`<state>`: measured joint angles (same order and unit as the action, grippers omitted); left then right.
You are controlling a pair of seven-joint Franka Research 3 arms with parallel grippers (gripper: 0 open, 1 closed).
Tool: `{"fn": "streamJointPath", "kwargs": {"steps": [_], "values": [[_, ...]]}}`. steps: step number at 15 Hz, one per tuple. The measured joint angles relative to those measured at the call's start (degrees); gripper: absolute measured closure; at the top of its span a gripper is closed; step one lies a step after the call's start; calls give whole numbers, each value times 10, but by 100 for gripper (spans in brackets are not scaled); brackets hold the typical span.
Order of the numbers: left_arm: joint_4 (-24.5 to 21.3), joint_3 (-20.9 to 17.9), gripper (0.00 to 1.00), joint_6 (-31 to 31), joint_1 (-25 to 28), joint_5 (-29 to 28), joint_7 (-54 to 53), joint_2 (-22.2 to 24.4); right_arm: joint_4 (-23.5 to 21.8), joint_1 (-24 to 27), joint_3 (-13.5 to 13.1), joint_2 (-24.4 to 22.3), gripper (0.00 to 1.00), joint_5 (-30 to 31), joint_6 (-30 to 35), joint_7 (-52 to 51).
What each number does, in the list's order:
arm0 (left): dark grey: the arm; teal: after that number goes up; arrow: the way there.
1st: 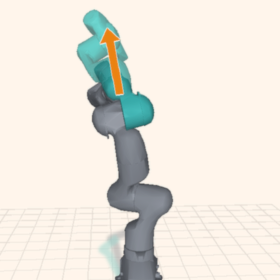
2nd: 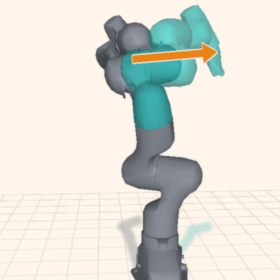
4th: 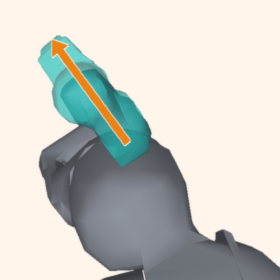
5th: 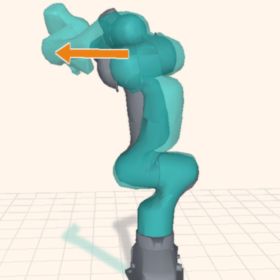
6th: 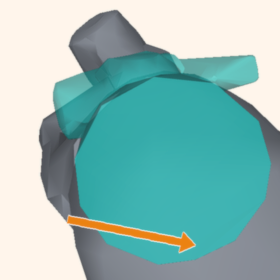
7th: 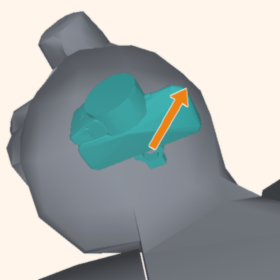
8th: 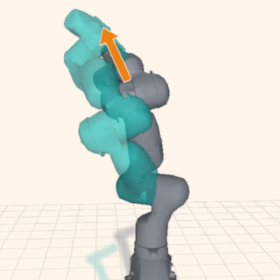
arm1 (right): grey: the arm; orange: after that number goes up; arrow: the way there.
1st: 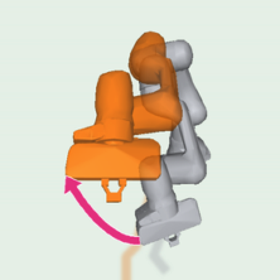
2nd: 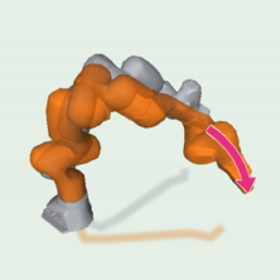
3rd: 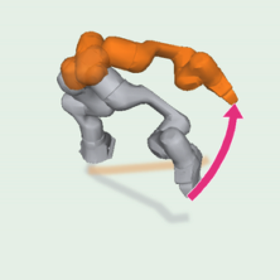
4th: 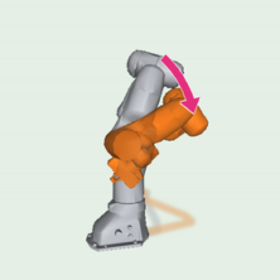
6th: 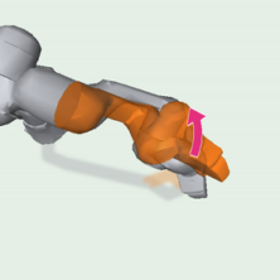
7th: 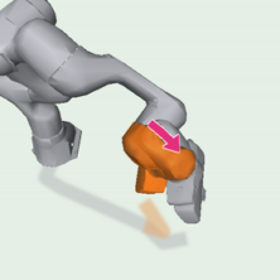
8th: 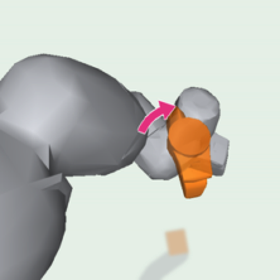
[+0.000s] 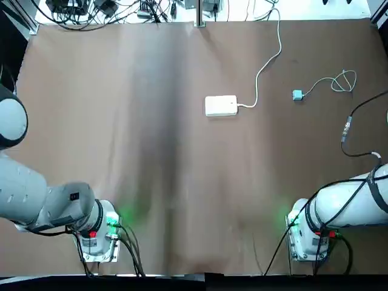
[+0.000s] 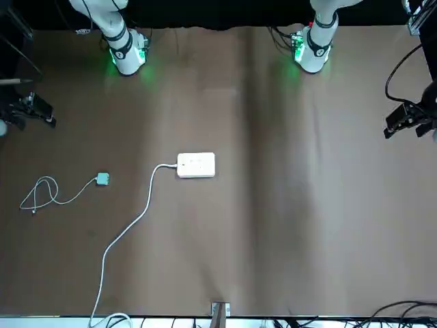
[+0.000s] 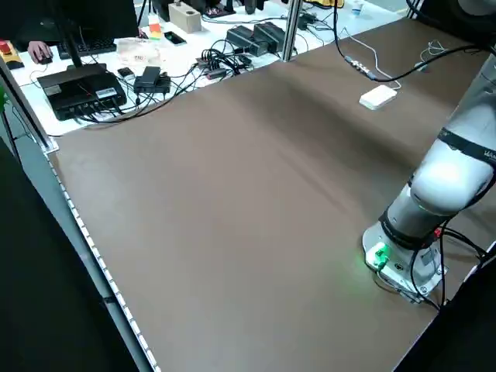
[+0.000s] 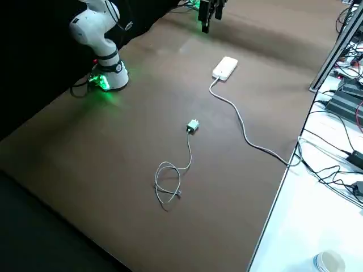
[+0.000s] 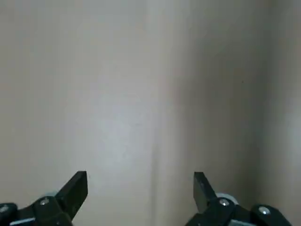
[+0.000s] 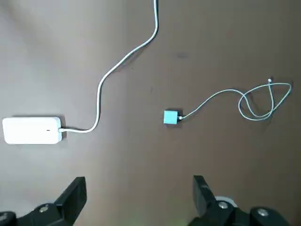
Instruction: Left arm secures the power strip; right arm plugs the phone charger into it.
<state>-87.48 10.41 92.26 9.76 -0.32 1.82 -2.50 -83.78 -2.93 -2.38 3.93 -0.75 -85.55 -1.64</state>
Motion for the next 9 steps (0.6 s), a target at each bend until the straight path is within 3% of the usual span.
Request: {"fn": "streamJointPath", "kwargs": {"steps": [5,9], "values": [[-38,5,1,32,-4,0,0,2,0,-7,2,39,0,0,-4,-38],[-127,19,1,105,-7,1,3,21,0,-9,2,58,0,0,-15,-75]]}}
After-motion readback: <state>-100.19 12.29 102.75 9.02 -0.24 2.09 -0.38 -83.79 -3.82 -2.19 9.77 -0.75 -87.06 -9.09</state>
